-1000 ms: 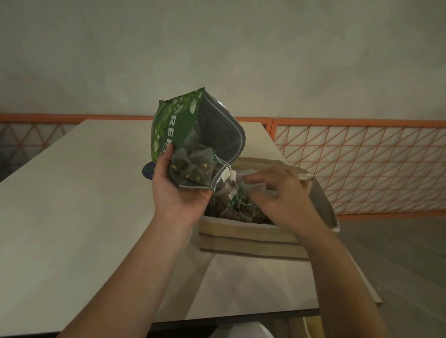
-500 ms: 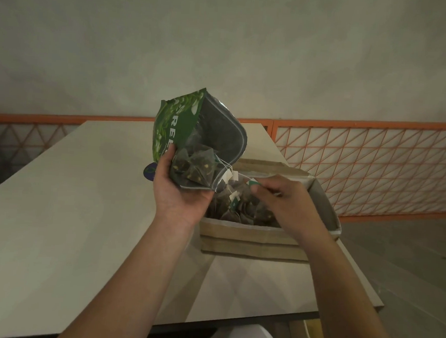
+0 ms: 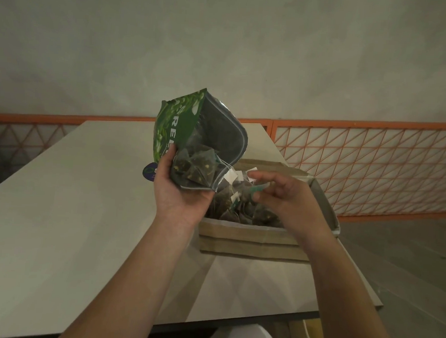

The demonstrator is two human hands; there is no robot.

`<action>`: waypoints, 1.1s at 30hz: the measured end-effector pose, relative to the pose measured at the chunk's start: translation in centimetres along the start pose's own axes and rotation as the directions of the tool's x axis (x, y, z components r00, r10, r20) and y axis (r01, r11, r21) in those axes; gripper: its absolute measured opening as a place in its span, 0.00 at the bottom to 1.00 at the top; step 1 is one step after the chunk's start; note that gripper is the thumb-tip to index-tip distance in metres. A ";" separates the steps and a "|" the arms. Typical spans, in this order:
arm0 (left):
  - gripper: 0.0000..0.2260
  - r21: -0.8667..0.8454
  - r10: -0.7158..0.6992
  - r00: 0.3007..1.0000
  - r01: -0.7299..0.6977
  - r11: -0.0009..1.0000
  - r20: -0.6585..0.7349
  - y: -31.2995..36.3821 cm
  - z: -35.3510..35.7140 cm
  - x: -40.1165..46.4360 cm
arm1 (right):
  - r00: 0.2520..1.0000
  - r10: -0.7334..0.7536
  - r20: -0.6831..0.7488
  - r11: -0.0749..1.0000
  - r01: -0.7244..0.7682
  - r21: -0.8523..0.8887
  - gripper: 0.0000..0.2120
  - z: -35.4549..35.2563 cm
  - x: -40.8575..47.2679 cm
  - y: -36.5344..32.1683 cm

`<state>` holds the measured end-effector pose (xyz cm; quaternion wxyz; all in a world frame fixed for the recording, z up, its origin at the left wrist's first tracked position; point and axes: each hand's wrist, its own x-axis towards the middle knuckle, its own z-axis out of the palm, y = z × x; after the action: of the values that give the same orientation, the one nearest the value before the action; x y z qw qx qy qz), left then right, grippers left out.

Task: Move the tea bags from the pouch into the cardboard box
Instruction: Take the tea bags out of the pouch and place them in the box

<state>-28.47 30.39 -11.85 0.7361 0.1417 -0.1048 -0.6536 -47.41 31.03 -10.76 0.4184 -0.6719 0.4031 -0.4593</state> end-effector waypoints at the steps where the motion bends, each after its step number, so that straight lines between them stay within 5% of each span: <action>1: 0.22 0.000 -0.002 1.000 0.002 1.000 -0.001 0.0 0.0 0.0 | 1.000 -0.003 0.003 1.000 0.003 0.003 0.19 0.0 -0.1 0.0; 8: 0.22 0.000 -0.004 1.000 0.004 1.000 -0.002 0.0 -0.2 0.0 | 1.000 -0.003 -0.012 1.000 0.003 -0.006 0.24 -0.2 -0.3 0.0; 16: 0.21 0.008 -0.013 1.000 0.013 1.000 -0.004 0.0 0.1 -0.1 | 0.989 -0.086 -0.124 0.996 0.084 -0.020 0.18 -0.2 -0.3 0.5; 24: 0.22 0.016 -0.001 1.000 0.001 1.000 0.001 -0.2 0.1 -0.1 | 0.969 -0.235 -0.074 0.931 0.203 -0.304 0.17 0.0 -0.3 0.4; 33: 0.22 0.009 0.001 1.000 -0.001 1.000 -0.012 -0.2 0.1 -0.2 | 0.978 -0.076 -0.193 0.995 0.061 -0.081 0.17 -0.6 -0.1 1.2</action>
<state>-28.66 30.52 -11.80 0.7364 0.1487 -0.1034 -0.6518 -48.22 30.59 -11.76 0.3353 -0.6521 0.4357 -0.5220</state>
